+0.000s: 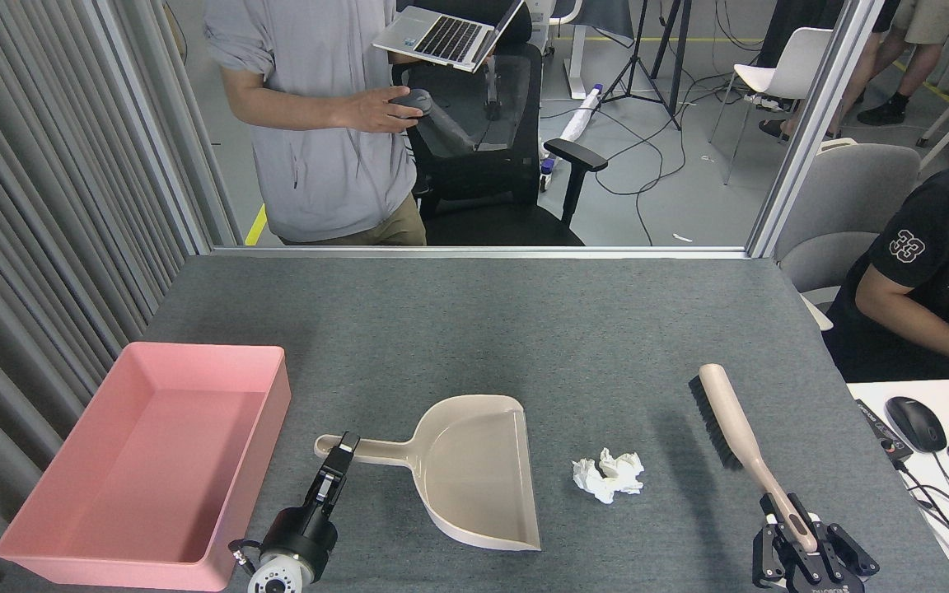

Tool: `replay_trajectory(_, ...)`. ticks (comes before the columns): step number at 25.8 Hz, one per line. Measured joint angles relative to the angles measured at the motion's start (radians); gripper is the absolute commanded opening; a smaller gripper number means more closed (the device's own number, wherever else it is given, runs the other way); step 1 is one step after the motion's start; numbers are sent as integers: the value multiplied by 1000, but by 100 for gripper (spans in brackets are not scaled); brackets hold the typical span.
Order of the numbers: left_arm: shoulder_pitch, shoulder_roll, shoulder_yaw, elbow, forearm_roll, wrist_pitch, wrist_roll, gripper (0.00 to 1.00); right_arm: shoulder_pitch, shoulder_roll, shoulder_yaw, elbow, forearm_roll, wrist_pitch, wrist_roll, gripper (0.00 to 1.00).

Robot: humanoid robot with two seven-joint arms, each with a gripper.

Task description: Sweep and dump garbage into bin

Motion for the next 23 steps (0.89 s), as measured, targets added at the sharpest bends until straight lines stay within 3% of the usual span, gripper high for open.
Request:
replay_trajectory(9,0,-1,21,-4,16,-2,-25,16,4,2,2,0,-1,-47,-5,0)
replay_trajectory(23,-2,-1,22,-8,37,-8,-37,15,41,4,63,1,4,-104,-15,0)
